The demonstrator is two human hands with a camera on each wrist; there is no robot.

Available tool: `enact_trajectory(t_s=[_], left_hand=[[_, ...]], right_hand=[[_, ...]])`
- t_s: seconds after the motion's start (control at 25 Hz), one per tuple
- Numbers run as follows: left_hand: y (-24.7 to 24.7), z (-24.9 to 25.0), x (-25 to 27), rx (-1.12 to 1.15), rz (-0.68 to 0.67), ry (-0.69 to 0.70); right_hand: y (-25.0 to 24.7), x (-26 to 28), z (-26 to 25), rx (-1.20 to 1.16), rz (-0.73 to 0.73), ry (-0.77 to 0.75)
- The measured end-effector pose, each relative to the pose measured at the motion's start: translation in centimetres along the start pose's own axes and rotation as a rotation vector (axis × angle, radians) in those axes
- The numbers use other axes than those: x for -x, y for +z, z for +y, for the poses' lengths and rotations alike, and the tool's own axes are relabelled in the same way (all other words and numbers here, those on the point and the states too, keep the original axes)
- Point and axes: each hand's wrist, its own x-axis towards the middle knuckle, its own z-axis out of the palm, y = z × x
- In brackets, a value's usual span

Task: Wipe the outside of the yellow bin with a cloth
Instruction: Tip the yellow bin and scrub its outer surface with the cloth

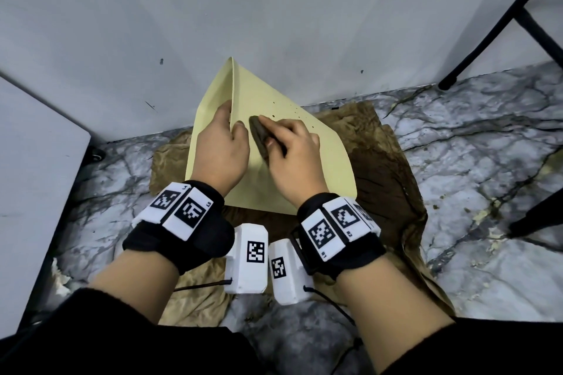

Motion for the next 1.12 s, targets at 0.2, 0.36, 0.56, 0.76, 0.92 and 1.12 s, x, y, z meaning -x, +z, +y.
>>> enact_trajectory(t_s=[0.2,0.36,0.56,0.76,0.92,1.12], left_hand=[[-0.2,-0.1,0.0,0.049,-0.031,-0.027],[-0.5,0.1,0.1,0.064,-0.069,-0.027],[-0.8,1.0,0.7,0.075,-0.26,-0.018],[-1.6,1.2,-0.1,0.15,-0.315,-0.11],[-0.9,1.3,-0.2,0.085,-0.184,-0.121],[0.3,1.7,0.4,0.209,-0.099,-0.012]], right_hand=[[-1.8,0.4,4.6,-0.002,0.037,0.225],[-3.4,0.7,8.8,0.019,0.056,0.393],[-3.9,0.9,10.7,0.015,0.082,0.453],[-3.6,1.2,10.7,-0.023,0.09,0.469],[-3.2,1.2,9.4,-0.011,0.085,0.432],[-2.3,0.0,5.0,-0.099,0.125,0.265]])
